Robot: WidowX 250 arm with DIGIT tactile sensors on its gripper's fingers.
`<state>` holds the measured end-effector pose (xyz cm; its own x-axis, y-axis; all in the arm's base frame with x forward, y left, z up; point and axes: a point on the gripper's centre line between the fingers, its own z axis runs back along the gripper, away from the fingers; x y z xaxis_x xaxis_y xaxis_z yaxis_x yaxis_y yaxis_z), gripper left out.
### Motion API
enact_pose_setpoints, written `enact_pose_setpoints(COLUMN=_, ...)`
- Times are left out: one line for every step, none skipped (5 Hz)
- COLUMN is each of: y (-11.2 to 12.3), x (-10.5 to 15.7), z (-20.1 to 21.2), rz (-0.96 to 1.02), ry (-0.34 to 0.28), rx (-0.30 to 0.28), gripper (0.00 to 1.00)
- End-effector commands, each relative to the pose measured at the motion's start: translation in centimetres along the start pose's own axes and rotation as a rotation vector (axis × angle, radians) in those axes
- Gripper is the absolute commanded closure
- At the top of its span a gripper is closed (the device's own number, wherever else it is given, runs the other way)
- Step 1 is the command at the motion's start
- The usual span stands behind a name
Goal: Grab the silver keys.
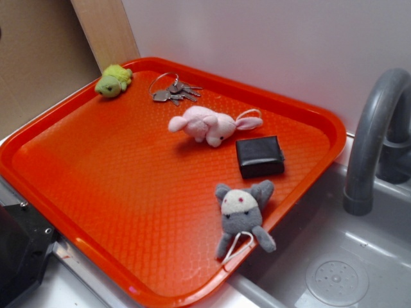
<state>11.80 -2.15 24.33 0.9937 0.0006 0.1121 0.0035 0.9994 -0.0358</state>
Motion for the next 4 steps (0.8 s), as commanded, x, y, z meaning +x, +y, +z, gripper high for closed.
enact_pose_setpoints(y=0.0, x=0.0, z=0.0, rz=0.0, ry=0.0, rx=0.0, gripper=0.0)
enact_pose_setpoints(y=4.1, x=4.8, z=-2.4, rz=-0.153, ry=-0.013, rx=0.16, gripper=0.0)
enact_pose_setpoints(y=7.9, x=9.4, z=-5.5, rz=-0.136, ry=-0.09, rx=0.228, gripper=0.0)
enact_pose_setpoints(y=10.7, x=12.0, z=-8.1, rz=-0.154, ry=-0.152, rx=0.225, gripper=0.0)
